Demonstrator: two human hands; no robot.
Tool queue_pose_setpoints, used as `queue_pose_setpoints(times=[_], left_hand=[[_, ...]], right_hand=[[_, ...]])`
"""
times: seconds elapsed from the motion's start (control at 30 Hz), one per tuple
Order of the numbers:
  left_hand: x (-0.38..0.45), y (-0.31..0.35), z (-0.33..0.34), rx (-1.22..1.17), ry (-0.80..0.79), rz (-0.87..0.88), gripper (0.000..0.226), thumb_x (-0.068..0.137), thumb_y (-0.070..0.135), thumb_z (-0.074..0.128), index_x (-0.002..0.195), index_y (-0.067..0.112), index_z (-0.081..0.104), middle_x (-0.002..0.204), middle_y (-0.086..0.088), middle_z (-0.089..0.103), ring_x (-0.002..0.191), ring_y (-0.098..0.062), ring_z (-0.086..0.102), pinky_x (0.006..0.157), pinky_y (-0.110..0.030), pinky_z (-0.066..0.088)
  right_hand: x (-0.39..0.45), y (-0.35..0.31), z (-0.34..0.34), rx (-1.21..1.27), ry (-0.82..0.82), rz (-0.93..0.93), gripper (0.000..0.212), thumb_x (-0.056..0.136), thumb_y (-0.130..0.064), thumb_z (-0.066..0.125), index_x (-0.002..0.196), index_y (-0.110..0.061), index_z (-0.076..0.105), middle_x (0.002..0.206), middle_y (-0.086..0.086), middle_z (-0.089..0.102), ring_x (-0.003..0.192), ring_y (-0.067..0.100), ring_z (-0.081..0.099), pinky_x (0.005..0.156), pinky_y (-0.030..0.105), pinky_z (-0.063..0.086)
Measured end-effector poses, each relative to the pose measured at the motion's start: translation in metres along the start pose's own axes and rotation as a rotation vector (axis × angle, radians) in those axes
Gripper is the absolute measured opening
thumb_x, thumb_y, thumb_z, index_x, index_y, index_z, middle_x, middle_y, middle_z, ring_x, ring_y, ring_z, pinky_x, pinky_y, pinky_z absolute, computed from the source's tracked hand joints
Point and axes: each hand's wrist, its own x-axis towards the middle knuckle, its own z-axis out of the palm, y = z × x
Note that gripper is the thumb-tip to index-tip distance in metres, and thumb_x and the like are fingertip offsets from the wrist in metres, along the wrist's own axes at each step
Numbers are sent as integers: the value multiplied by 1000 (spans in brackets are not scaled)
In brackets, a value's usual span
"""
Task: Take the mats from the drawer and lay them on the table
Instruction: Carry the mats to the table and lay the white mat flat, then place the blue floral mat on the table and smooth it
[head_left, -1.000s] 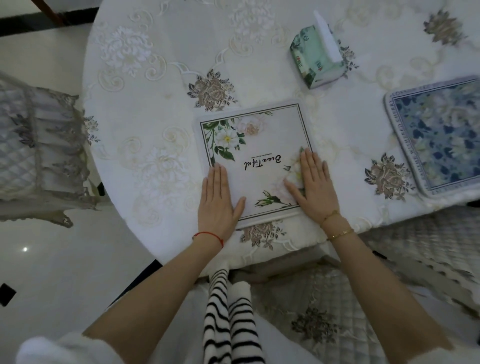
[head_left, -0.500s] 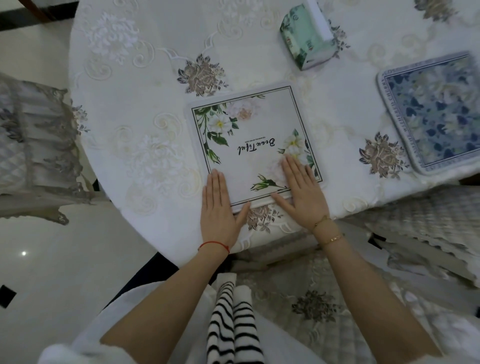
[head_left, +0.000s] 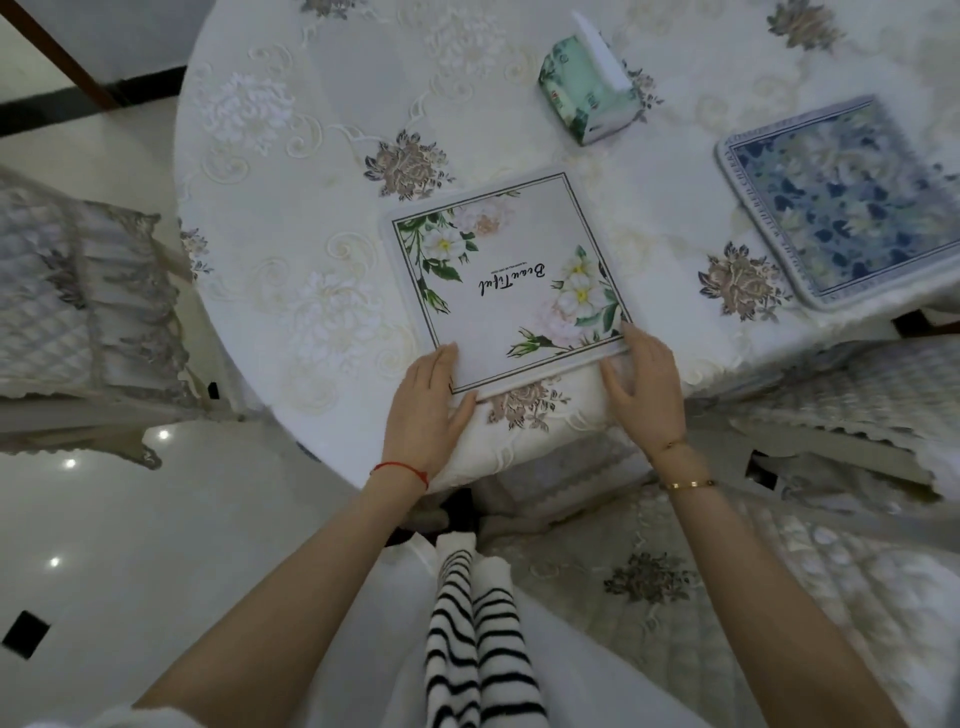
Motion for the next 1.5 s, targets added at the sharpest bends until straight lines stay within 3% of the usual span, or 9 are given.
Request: queue_pose_setpoints(times=[0.1,0.3,0.57,0.77,0.93,1.13,1.33,1.5], left_hand=[[-11,-1,-23,-85,25,44,48,95,31,57,138,10,50,134,-8,56,124,-21,49,104,-24,34],[-42,-19,-74,12,-2,261,33,93,25,59,121,9,62,119,-9,65,110,-27,58,94,-36,46],[-105,-47,-122,81,-74,487,38,93,35,50,120,11,62,115,-7,67,107,-25,60,92,-36,47],[-153,-32,-136,91,-123,651,30,93,28,59,117,12,64,112,-6,68,105,-25,60,89,-32,46],[-193,2,-127,81,-183,769,26,91,24,59,113,12,65,106,-6,69,99,-26,61,85,-28,42],[-249,67,-93,112,-258,852,32,92,36,54,113,15,66,107,-6,68,98,-26,62,83,-35,49],[-320,160,-34,50,-260,900,22,92,27,62,112,17,67,101,-5,68,86,-25,62,70,-32,46],[-369,230,15,-21,-269,894,20,92,23,64,110,16,68,104,-6,70,95,-27,64,77,-34,48]], right_hand=[[-30,-19,-9,18,46,0,49,95,-30,55,136,-3,50,133,16,56,123,31,47,108,43,39],[-106,-57,-26,-49,157,32,49,93,-29,55,133,-1,53,124,17,62,116,34,54,102,45,44],[-244,-117,-36,-116,270,161,40,96,-22,59,132,-4,54,123,14,61,118,32,51,102,46,43],[-356,-147,-48,-127,379,317,36,96,-26,54,125,-6,58,120,12,63,115,29,55,103,39,42],[-443,-149,-56,-162,484,432,37,96,-29,51,120,-3,62,119,13,64,112,28,56,103,33,39],[-542,-118,-66,-159,601,567,35,95,-29,53,118,-4,63,116,12,65,109,27,57,102,33,40],[-647,-61,-107,-128,621,695,35,94,-28,54,121,-6,62,118,8,65,113,23,53,102,29,38],[-710,-5,-155,-142,587,771,30,95,-21,61,123,-8,62,119,7,64,114,23,54,102,24,35]])
